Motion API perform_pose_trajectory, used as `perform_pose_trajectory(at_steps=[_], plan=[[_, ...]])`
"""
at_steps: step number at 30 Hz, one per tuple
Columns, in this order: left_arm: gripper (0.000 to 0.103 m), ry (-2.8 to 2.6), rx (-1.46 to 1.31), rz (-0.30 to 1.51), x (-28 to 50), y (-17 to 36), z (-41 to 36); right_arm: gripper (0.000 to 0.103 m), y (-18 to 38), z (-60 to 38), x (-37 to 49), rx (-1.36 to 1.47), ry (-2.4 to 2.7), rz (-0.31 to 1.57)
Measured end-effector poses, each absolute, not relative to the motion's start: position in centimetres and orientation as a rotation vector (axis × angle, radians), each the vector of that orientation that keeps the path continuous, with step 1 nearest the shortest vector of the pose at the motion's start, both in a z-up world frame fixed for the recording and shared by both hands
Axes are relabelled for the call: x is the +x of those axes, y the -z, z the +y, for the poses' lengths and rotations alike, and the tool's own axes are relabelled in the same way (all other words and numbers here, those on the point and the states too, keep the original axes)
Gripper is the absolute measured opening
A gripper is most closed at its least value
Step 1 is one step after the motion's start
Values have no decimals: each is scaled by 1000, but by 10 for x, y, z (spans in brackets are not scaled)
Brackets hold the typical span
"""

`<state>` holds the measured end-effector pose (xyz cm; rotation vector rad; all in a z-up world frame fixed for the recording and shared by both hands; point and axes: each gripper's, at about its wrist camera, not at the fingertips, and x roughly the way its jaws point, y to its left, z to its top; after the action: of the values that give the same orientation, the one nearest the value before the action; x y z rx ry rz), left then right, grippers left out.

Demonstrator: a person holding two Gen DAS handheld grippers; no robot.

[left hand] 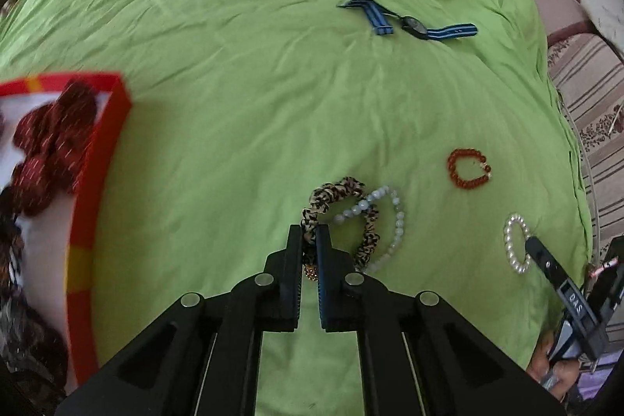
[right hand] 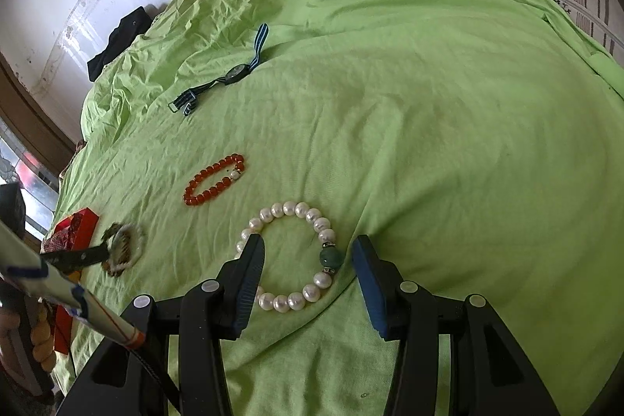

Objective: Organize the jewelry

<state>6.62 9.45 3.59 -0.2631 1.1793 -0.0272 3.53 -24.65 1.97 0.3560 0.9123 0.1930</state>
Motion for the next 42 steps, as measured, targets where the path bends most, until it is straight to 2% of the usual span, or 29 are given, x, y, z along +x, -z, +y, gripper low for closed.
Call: perform_pose_trajectory(at_steps=[9,11,15,21,28,34,42], plan=[[8,-84,-281,1107,51,-58,115,52,-19,-247,35,358,-192,914],[12,-89,-279,1081,49,-66,117,52,-18,-247,35,358,-195,916],[27,-91,-279,1047,47,-77,117,54,-17,-246,34,355,-196,917],[27,86,-221,1040,38,-82,83,56,-16,-241,33,335,-194,918],[27,223,-52,1082,40,-48,31,56,-17,-240,34,324,-194,918],[27,207,-7,1131,50,-23,29,56,-16,-239,33,316,-195,920],[27,200,30,1062,42,-42,30,58,-16,-238,34,311,-197,922]])
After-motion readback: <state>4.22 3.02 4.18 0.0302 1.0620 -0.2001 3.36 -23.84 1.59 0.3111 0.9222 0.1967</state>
